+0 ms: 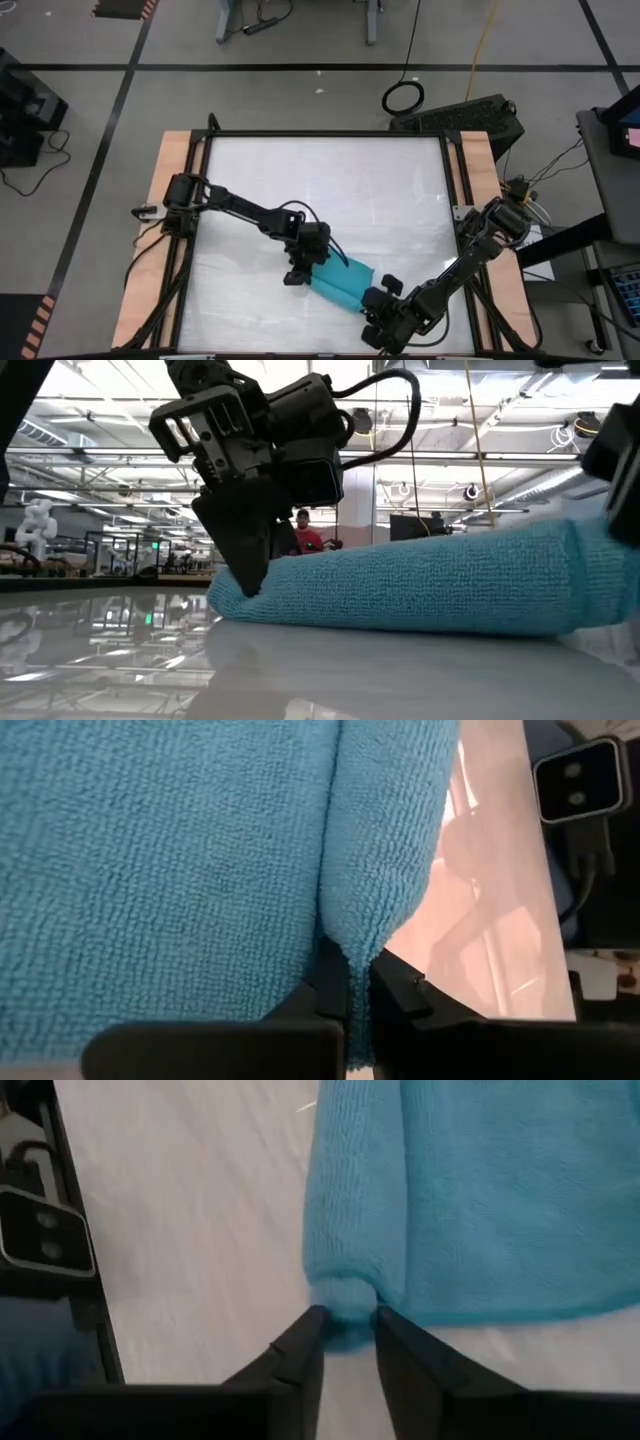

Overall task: Roll towel
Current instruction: Roll the blue towel

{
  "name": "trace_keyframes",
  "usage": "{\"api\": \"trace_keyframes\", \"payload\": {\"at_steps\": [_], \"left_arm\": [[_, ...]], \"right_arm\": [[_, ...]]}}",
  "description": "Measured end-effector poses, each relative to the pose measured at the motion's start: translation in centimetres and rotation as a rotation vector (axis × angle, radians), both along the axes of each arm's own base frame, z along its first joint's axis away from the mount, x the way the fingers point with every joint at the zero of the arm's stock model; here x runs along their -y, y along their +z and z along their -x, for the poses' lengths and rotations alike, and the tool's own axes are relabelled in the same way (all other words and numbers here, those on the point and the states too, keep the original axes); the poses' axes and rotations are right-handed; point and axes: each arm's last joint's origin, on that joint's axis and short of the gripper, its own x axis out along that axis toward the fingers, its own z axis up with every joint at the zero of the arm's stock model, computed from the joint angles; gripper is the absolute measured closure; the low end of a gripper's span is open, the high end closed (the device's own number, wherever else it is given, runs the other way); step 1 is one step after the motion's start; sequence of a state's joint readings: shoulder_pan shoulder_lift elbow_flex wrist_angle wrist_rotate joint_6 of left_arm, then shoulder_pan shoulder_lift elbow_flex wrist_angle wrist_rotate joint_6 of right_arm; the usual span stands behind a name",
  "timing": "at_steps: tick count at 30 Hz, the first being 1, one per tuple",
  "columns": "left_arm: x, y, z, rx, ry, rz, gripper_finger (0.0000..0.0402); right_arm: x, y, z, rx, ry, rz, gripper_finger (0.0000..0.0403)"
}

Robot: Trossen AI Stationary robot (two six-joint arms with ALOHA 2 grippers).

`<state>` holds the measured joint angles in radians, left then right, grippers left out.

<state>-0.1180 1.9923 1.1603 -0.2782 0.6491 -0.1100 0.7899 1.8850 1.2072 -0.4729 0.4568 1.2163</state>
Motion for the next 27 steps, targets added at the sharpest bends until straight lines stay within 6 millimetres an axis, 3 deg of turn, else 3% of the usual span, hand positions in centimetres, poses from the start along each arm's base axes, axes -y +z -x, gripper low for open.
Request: {"api": "trace_keyframes", "payload": {"at_steps": [4,9,13,21,27], "left_arm": [[-0.1,0.0,0.0,-0.006,0.021,-0.013,0.0388],[-0.2,0.0,-0.1,-0.003,0.028,-0.021,0.0388],[-0.3,0.0,-0.1,0.001,0.034,-0.024,0.0388],[-0.4,0.0,-0.1,-0.012,0.053,-0.02,0.0388],[-0.7,0.0,-0.2,-0.014,0.063,-0.02,0.0388]], "right_arm": [[0.0,0.5,0.7,-0.018,0.052,0.052,0.0284],[-1.4,0.7,1.0,0.045,0.332,0.184,0.0251],[-2.4,-0.3,1.1,0.087,0.483,0.358,0.0246],[-3.0,-2.4,0.8,0.099,0.617,0.59,0.0245],[-3.0,-2.2,0.1,0.154,0.634,0.725,0.0245]]}}
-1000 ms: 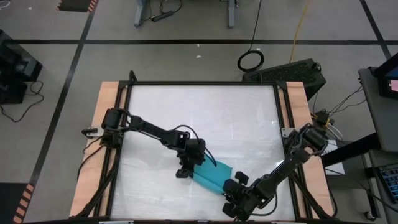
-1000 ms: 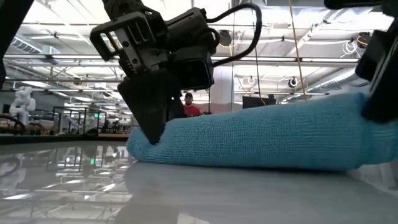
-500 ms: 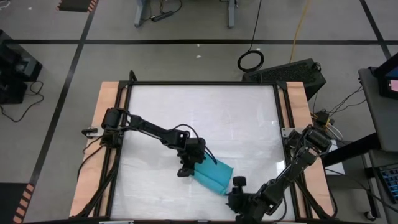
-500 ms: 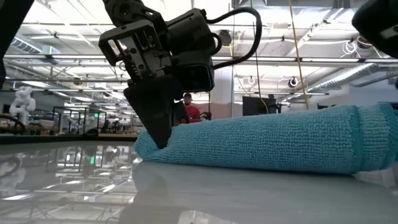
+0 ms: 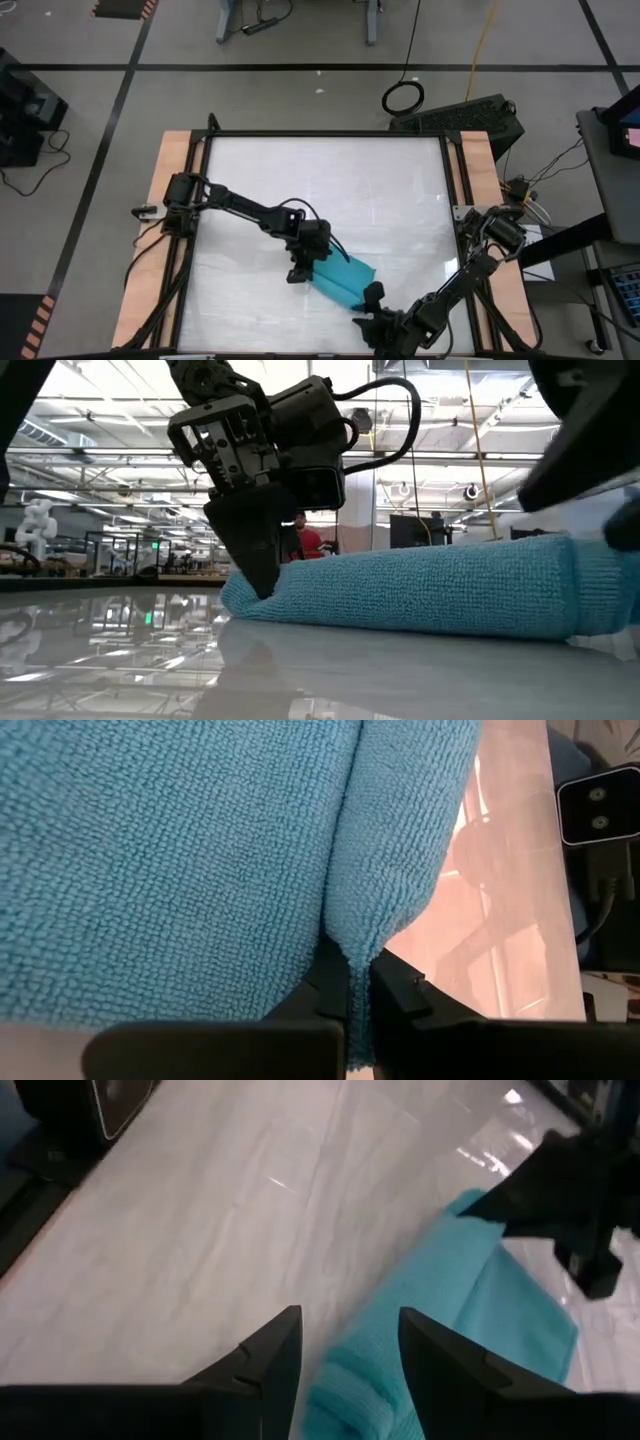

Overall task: Roll towel
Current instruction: Roll the blue towel

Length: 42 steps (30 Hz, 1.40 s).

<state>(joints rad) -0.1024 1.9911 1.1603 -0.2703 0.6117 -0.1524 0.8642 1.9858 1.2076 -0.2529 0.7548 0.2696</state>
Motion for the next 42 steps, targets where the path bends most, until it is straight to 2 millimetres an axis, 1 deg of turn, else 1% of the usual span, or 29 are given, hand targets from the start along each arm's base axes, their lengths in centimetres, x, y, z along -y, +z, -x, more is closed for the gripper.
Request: {"api": "trace_keyframes", "payload": {"at_steps": [7,12,15,20,24,29,33,38,42], "left_arm": [[-0.5,0.0,-0.1,0.0,0.014,0.0,0.0388],[-0.7,0.0,-0.1,0.0,0.016,0.004,0.0388],[-0.7,0.0,-0.1,0.0,0.01,0.01,0.0388],[-0.7,0.0,0.0,0.009,-0.013,0.011,0.0387],[-0.6,0.0,0.0,0.027,-0.038,-0.011,0.0365],[-0.4,-0.1,0.1,0.059,-0.074,-0.067,0.0314],[-0.2,0.3,-0.1,0.083,-0.115,-0.095,0.0272],[0.3,2.1,-0.5,0.138,-0.186,-0.152,0.0231],[0.9,3.8,-0.4,0.171,-0.227,-0.301,0.022]], "right_arm": [[0.1,-0.3,-0.1,-0.03,0.022,0.012,0.0245],[0.5,-1.6,-0.4,-0.063,0.007,0.046,0.0242],[0.8,-2.9,-0.6,-0.086,-0.043,0.053,0.0226],[1.2,-3.3,-0.5,-0.062,-0.141,0.04,0.0195],[1.6,-3.4,-0.3,-0.05,-0.219,0.011,0.0193],[2.2,-3.6,0.2,-0.047,-0.345,-0.044,0.0216],[2.5,-3.7,0.2,-0.055,-0.385,-0.072,0.0247],[3.0,-3.8,-0.1,-0.088,-0.424,-0.108,0.0294],[3.5,-3.9,-0.2,-0.107,-0.456,-0.116,0.0335]]}}
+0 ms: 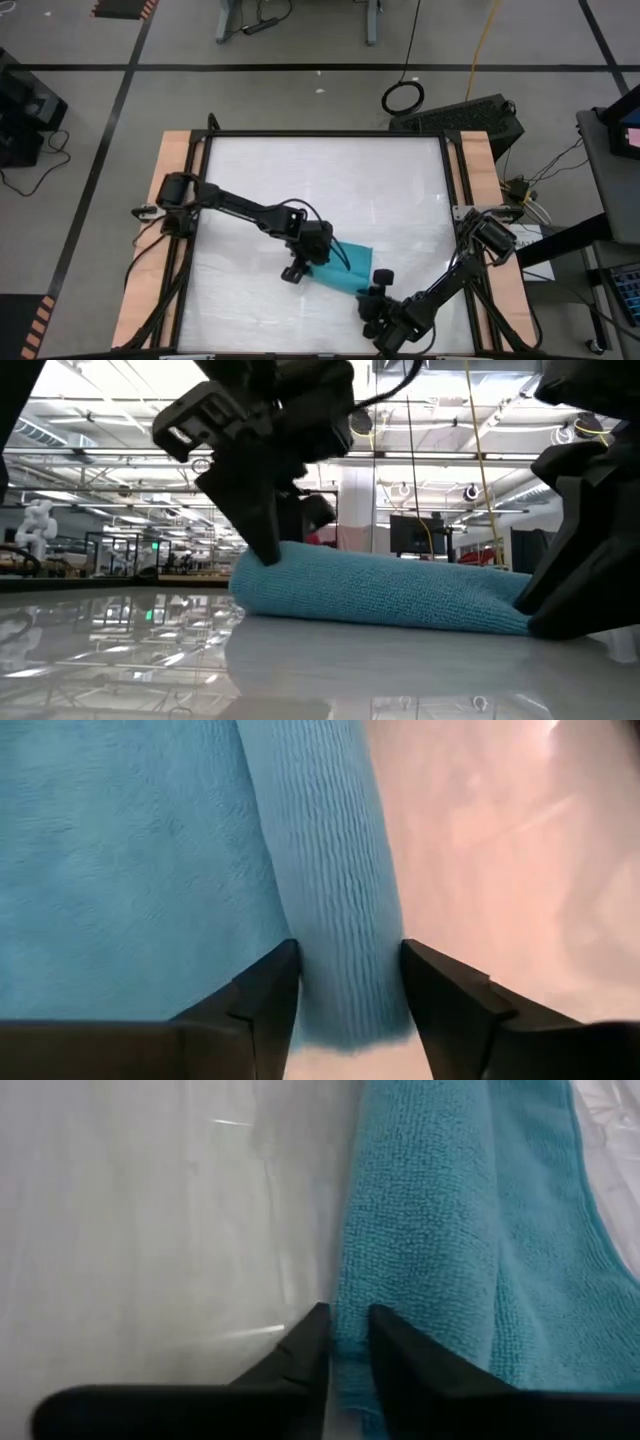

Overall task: Roll towel
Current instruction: Roll the blue towel

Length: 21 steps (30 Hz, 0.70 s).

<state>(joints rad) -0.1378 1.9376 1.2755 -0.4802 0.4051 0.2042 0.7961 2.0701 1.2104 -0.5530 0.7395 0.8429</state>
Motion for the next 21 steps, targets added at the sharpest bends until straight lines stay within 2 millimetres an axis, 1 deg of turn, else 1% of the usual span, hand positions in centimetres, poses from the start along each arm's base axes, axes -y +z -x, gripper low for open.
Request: {"api": "trace_keyframes", "payload": {"at_steps": [5,8,12,15,17,21], "left_arm": [[0.9,2.3,0.9,0.064,-0.039,-0.164,0.0219],[2.2,3.1,1.5,0.117,-0.093,-0.255,0.0218],[4.7,3.2,2.1,0.187,-0.179,-0.429,0.0218],[6.2,2.8,2.6,0.25,-0.216,-0.564,0.0218],[6.9,2.5,2.8,0.285,-0.238,-0.608,0.0218],[8.0,2.1,3.4,0.311,-0.282,-0.619,0.0218]], "right_arm": [[0.4,-0.1,-0.1,-0.009,-0.025,-0.003,0.0381],[0.5,-0.1,-0.1,-0.017,-0.044,-0.014,0.0397],[0.6,-0.1,0.0,-0.01,-0.073,-0.035,0.0399],[0.6,-0.1,0.0,-0.006,-0.085,-0.048,0.0399],[0.5,-0.2,0.0,-0.011,-0.091,-0.061,0.04],[0.5,-0.2,0.0,-0.009,-0.095,-0.072,0.04]]}}
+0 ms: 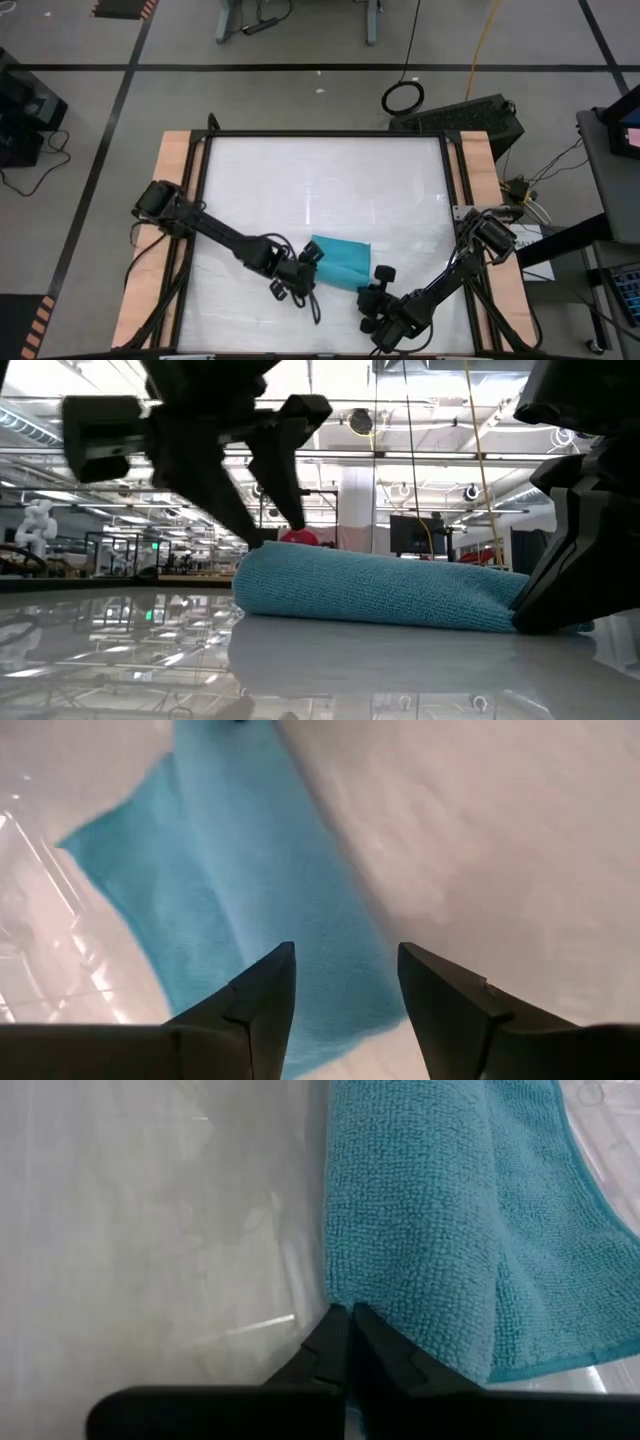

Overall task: Roll towel
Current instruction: Roll the blue towel

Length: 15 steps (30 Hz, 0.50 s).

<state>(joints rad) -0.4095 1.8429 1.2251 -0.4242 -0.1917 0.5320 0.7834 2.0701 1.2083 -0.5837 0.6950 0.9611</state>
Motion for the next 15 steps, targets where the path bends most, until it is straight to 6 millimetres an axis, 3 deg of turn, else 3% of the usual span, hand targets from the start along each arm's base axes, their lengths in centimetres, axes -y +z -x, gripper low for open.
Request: {"api": "trace_keyframes", "payload": {"at_steps": [9,15], "left_arm": [[-0.4,-3.0,1.1,-0.033,-0.018,-0.029,0.0218],[-0.6,-4.0,1.2,0.018,-0.052,-0.066,0.0218]], "right_arm": [[-0.1,0.0,0.0,0.006,-0.013,-0.018,0.0399],[-0.1,0.0,0.0,0.012,-0.014,-0.024,0.0399]]}}
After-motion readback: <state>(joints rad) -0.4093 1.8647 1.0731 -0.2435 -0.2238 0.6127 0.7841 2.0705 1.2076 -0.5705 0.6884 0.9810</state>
